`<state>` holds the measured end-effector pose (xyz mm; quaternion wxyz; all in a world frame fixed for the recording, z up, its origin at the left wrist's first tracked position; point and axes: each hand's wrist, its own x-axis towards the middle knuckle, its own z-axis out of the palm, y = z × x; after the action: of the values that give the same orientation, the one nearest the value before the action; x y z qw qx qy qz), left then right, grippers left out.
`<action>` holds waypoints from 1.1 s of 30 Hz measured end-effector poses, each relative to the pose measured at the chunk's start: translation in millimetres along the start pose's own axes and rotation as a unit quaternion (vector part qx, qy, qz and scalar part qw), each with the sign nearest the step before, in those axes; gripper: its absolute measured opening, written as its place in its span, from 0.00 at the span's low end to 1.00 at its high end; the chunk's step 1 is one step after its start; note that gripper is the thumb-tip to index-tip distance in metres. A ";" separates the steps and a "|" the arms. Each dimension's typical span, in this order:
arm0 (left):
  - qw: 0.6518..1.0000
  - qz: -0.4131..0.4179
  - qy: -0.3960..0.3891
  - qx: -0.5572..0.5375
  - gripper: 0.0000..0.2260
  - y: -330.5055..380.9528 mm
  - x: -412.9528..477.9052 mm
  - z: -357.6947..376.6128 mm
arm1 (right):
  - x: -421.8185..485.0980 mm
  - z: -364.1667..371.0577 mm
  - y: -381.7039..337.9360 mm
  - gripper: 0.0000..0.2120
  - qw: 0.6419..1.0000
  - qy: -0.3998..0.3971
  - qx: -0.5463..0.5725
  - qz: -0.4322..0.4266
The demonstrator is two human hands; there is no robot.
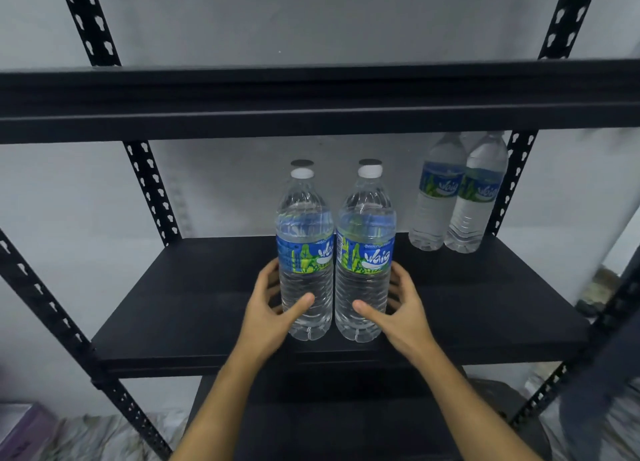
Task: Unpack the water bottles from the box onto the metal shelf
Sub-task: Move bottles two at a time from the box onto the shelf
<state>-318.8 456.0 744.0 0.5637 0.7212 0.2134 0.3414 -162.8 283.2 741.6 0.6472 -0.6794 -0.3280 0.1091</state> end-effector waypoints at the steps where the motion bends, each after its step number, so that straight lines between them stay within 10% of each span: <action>1: 1.000 -0.008 -0.006 0.006 0.39 -7.9 -3.2 1.2 | -0.5 0.4 5.3 0.46 1.000 -0.004 -0.003 0.001; 33: 1.000 -0.022 -0.014 0.008 0.38 -43.9 3.2 4.3 | 2.6 3.6 44.1 0.43 1.000 -0.008 0.003 0.010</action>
<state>-310.2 467.3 702.2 0.5681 0.7257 0.2238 0.3172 -149.4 289.9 699.9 0.6453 -0.6800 -0.3262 0.1221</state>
